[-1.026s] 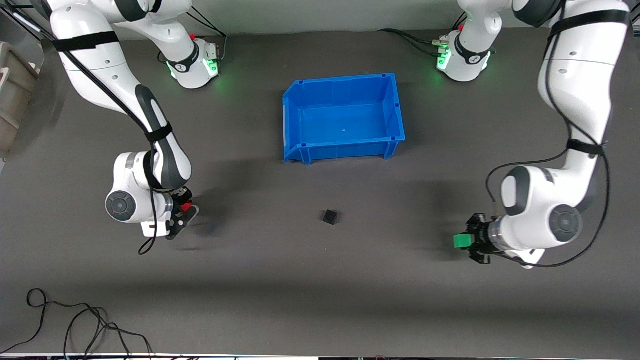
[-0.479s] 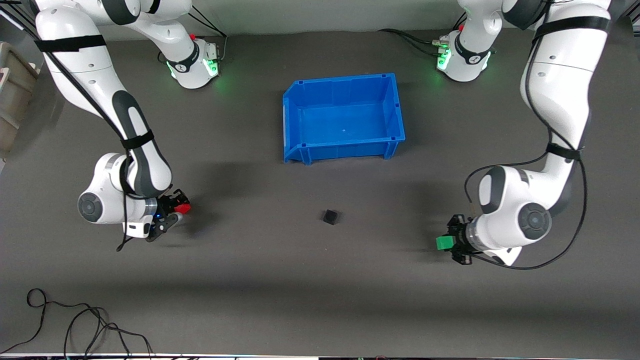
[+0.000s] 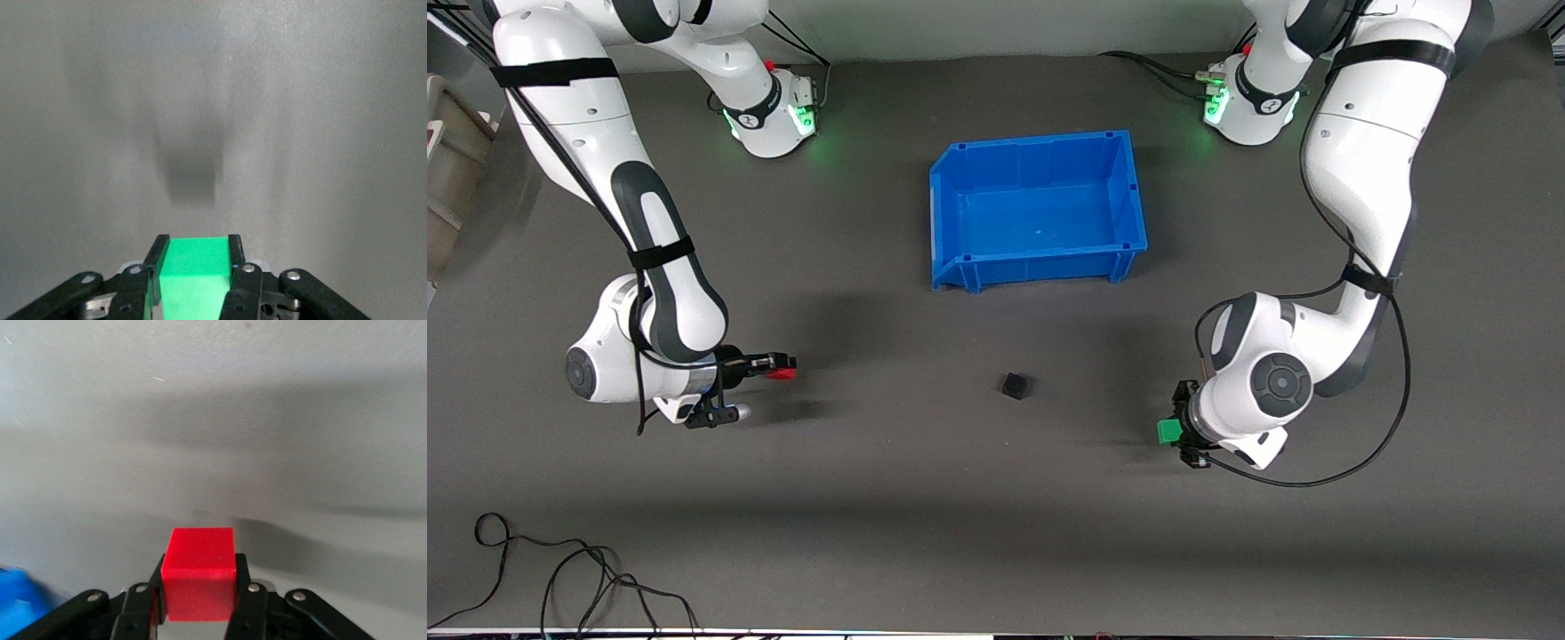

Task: Attach green and red cubes to black cube
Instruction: 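Carry the red cube and green cube toward the black cube, then lower the red cube beside the black cube while the left lowers green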

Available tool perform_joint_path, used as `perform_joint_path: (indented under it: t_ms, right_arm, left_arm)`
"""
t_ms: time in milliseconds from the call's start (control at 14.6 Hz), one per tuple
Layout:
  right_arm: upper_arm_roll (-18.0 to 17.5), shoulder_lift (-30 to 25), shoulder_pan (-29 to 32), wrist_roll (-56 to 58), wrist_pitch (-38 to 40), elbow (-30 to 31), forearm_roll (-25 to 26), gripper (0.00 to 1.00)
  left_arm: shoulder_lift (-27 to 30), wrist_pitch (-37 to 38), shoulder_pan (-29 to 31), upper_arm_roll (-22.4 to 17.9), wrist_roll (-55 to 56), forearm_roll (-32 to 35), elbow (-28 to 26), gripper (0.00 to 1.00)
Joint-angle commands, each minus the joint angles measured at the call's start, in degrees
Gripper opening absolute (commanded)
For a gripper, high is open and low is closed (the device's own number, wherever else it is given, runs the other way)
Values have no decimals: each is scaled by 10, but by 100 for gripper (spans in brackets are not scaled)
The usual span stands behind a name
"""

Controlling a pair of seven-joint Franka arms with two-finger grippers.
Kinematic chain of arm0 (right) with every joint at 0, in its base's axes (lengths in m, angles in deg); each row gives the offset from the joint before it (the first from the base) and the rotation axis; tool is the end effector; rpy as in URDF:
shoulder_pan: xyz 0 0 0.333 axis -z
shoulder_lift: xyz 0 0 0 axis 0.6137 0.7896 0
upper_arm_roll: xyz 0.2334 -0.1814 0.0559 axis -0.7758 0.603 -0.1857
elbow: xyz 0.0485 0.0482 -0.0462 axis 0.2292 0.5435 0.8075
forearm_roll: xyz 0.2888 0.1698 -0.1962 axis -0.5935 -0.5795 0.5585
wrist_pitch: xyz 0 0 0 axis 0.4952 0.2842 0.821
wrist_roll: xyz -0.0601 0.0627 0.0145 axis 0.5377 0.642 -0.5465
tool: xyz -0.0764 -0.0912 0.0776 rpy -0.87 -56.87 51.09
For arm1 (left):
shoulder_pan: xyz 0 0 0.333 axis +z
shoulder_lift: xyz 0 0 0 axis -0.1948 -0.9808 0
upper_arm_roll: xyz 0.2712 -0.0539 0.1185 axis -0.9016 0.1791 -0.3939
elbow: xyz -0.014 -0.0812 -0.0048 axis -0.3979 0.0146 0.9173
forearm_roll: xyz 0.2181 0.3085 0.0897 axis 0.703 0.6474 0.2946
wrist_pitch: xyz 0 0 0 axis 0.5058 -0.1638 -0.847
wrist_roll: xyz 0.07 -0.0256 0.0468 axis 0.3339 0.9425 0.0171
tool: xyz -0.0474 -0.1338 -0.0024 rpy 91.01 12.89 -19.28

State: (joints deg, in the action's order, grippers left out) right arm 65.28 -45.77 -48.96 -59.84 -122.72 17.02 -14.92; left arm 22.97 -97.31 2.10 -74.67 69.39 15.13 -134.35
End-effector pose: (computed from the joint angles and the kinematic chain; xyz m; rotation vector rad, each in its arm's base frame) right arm 0.5808 0.0599 0.1458 -2.6698 0.0800 0.3939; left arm 0.6743 -0.2309 0.1962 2.0805 2.2529 -0.0983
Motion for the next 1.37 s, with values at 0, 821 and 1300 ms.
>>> perform_joint_path:
  t_ms: [0,821,1300]
  right_arm:
    - [3,7,6,-76,36,-5,-107,0]
    - [1,68,-133,-164,28,-176,84,0]
    - [0,94,-234,-53,-52,-236,280,0]
  left_arm:
    - [-7,1,-12,-9,76,7,19,0]
    - [-39,-84,-107,-8,210,16,19,0]
    - [-59,-98,-151,-8,217,17,19,0]
